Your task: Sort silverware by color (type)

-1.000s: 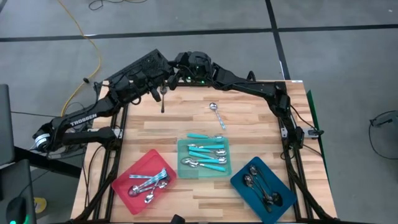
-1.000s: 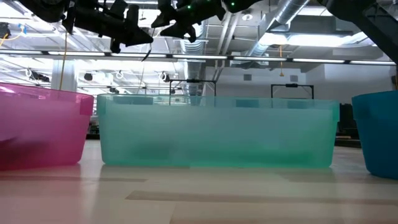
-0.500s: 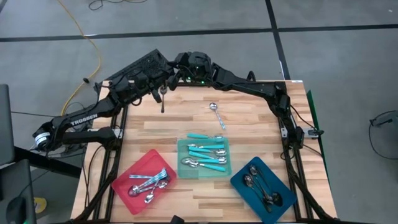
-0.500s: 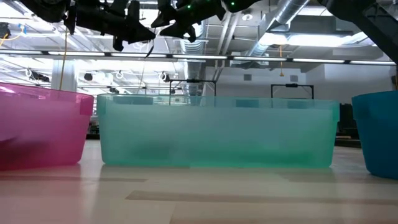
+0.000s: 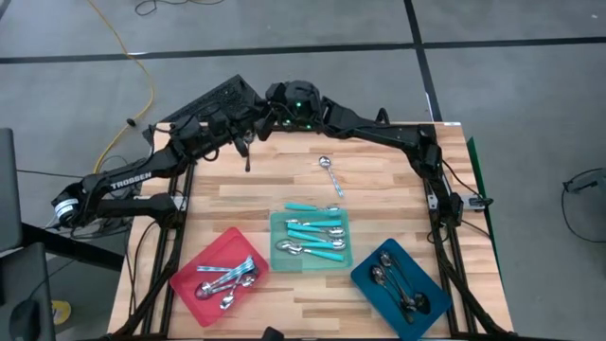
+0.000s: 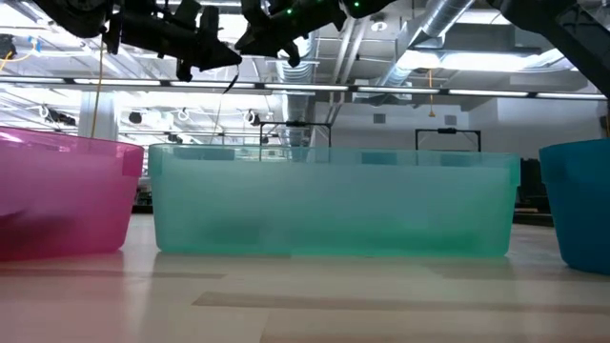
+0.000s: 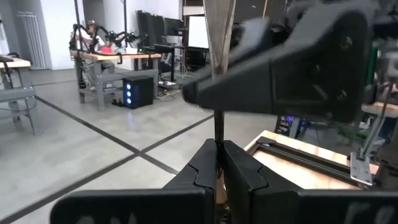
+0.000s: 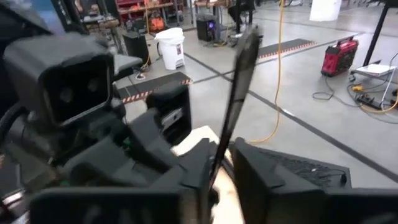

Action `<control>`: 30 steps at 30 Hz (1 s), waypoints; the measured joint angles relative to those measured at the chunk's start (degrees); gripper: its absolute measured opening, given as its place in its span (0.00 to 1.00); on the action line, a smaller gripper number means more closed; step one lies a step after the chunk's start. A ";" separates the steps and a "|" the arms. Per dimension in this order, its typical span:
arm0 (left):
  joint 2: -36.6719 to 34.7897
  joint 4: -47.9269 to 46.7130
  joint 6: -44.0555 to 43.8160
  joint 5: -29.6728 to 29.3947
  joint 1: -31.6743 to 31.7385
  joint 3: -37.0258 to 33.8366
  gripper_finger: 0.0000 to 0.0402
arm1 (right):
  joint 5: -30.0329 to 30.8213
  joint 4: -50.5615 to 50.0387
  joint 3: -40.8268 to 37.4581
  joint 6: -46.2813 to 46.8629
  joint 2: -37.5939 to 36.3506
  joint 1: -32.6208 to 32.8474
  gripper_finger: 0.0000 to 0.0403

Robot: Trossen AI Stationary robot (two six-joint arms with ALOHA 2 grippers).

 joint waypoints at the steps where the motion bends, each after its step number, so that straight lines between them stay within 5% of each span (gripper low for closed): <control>1: 0.00 0.21 0.00 -0.02 0.00 0.00 0.00 | -0.17 -0.46 0.00 0.00 0.00 0.04 0.18; 4: 0.02 0.41 0.01 0.13 0.00 -0.03 0.00 | -1.37 -0.96 0.00 0.03 0.00 0.00 0.06; 18: 0.00 0.16 -0.87 1.03 0.00 -0.07 0.02 | -2.75 -0.80 0.00 0.44 0.00 -0.48 0.05; 30: -1.97 -6.45 -3.01 5.83 0.11 0.11 0.37 | -2.70 -0.21 -0.11 0.49 -0.17 -1.02 0.05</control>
